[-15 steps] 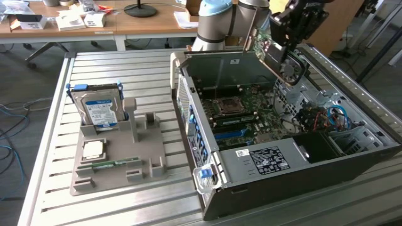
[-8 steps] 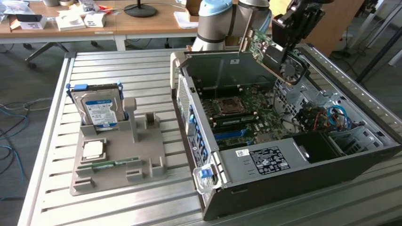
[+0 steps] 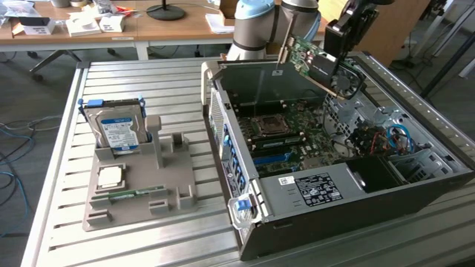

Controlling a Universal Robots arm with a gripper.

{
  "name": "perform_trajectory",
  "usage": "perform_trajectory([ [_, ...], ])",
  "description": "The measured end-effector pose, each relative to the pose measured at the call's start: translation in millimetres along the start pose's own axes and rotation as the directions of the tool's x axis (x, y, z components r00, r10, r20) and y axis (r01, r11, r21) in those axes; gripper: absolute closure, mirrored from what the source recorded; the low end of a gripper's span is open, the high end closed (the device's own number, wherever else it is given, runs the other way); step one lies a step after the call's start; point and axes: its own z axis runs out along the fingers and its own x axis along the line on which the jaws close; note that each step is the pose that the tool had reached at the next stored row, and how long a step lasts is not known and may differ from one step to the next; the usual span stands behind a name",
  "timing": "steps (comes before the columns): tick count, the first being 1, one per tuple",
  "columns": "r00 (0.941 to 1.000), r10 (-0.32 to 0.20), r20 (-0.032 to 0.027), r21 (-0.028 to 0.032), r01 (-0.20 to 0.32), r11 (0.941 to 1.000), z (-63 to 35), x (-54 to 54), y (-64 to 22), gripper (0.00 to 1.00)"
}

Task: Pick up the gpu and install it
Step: 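Insert the gpu into the slot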

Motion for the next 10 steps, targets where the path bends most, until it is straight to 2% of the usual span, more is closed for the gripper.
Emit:
perform_trajectory([
  [5, 0.9959, -0.091, -0.0042, -0.0024, 0.091, 0.9959, 0.6, 0.0, 0.0, 0.74],
  [10, 0.9834, -0.181, -0.0082, -0.0051, 0.181, 0.9834, 1.1, 0.0, -0.1, 0.74],
])
